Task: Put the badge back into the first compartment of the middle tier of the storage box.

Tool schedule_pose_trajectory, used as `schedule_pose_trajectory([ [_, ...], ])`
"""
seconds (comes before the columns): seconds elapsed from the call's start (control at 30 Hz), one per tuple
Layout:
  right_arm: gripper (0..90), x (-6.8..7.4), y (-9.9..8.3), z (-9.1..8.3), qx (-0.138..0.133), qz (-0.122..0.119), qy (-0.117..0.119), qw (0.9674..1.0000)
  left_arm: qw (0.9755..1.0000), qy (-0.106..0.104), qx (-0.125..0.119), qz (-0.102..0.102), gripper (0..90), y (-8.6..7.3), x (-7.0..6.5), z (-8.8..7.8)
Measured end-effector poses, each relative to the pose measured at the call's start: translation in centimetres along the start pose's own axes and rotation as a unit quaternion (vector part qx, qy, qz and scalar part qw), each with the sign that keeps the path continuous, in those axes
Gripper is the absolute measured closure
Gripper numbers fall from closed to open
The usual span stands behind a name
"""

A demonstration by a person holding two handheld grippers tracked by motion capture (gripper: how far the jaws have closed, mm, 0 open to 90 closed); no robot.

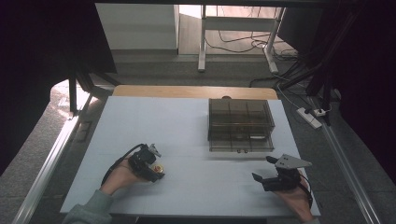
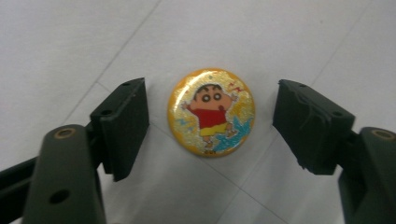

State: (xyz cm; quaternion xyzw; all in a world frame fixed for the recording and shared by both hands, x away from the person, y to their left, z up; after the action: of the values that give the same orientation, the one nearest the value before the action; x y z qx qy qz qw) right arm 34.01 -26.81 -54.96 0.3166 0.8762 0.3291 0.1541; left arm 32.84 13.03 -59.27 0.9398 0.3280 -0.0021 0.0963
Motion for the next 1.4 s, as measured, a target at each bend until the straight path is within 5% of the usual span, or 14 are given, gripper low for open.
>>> schedule_pose_trajectory([
  [0.43,12.5,0.0,0.0,0.0,0.001,0.001,-0.002,1.0000,0.9999,0.014,0.002,0.008,46.8,0.0,-0.3,-0.2],
  [0.77,12.5,-0.1,-0.1,0.1,0.002,0.000,-0.001,1.0000,0.9998,0.011,-0.008,0.011,47.2,0.0,-0.3,-0.2],
  [1.4,12.6,-0.1,-0.1,0.0,-0.001,0.002,-0.003,1.0000,0.9975,0.004,-0.070,-0.014,47.2,0.0,0.5,-1.9],
])
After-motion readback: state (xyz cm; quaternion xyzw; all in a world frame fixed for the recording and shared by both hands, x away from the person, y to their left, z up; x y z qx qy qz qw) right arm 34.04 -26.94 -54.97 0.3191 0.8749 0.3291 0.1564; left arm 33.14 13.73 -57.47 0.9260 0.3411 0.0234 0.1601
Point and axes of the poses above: each handheld gripper's, and its own axes: z roughly forward along the jaws, y roughly out of its top, x roughly to its left, the point moved 8 cm from there along z, roughly forward along the jaws, and after that the axes turned 13 degrees about x, right-handed, at the moved point
